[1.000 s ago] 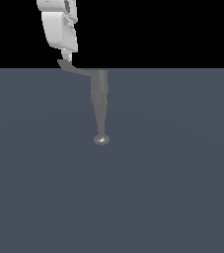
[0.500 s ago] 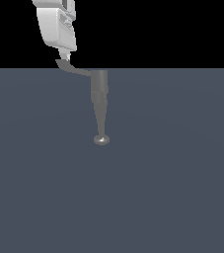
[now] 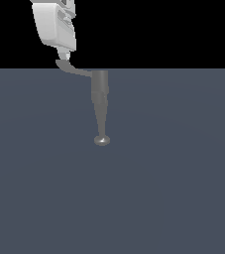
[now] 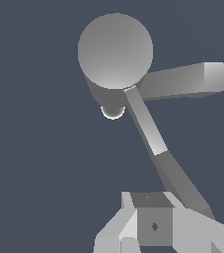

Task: Turn on the faucet by rotating a designated handle.

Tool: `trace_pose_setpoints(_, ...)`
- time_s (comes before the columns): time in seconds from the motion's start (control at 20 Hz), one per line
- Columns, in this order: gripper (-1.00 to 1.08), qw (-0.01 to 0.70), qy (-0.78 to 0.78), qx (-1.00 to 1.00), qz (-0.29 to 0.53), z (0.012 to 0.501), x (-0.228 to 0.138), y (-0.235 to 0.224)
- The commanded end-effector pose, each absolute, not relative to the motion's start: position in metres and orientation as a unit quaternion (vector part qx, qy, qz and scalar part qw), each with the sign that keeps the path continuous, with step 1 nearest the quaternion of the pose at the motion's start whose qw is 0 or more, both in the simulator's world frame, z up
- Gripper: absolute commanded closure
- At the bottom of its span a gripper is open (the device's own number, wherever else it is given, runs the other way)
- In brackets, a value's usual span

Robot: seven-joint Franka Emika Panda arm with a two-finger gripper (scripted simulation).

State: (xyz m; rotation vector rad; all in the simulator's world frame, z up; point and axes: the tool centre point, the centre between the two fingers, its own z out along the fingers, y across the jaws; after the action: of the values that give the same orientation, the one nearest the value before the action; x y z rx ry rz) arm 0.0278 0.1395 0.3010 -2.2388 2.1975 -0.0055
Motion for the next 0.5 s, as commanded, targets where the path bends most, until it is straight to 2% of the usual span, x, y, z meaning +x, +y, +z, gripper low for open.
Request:
trace_pose_setpoints(0.0,1.08,0.0,0.699,-0.715,0.0,0.3,0.018,0.142)
trace_pose_setpoints(0.45,1.08,0.002,0.7,-0.714,-0.002,0.302,0.005,0.138)
